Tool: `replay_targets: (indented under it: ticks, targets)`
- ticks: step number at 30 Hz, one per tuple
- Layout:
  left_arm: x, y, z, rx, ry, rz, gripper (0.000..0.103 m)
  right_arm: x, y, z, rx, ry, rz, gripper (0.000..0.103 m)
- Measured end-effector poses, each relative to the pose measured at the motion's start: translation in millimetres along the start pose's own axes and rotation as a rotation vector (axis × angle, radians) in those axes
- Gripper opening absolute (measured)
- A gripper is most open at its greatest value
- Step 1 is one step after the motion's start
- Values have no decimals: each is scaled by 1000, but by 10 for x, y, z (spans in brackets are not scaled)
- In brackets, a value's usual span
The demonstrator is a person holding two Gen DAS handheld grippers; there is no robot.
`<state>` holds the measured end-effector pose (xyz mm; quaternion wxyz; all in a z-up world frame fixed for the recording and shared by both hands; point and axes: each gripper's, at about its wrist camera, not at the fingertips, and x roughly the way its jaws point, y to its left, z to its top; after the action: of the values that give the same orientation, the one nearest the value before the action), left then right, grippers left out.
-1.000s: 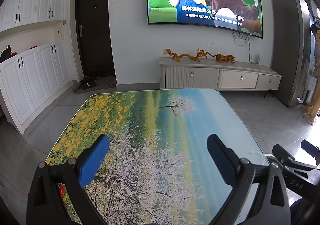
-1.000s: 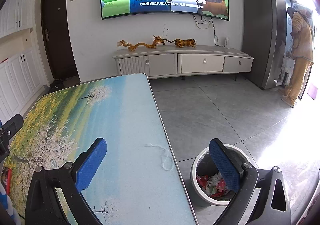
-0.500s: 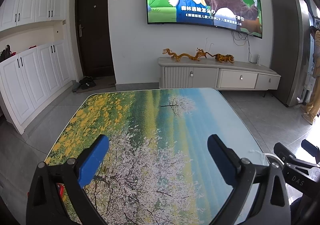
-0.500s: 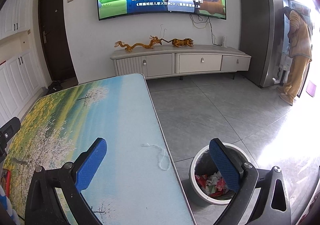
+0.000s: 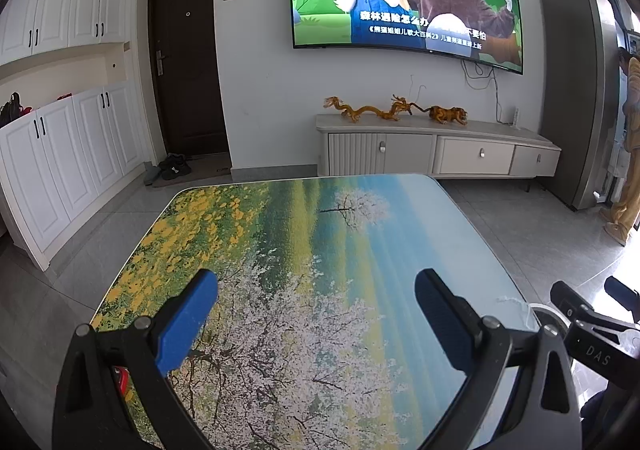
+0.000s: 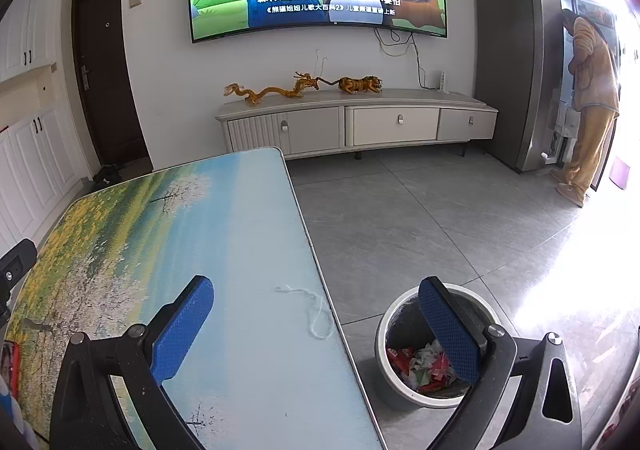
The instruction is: Collect trash
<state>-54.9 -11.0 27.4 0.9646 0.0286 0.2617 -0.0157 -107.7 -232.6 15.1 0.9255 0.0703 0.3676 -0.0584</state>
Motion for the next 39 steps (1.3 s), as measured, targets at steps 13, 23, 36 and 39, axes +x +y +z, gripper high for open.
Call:
replay_targets:
  ticks: [13, 23, 36, 39]
  targets:
    - [61, 17, -18, 9, 18, -7, 100, 28, -30, -16, -1, 1, -18, 103]
    - [100, 23, -23, 16, 28, -10, 100, 39, -46, -31, -5, -2, -38, 103]
    - [132, 36, -49, 16, 37, -15, 100, 57, -36, -59, -14, -3, -50, 103]
    - [148, 39, -64, 15, 42, -16, 100, 60, -36, -62, -18, -3, -55, 103]
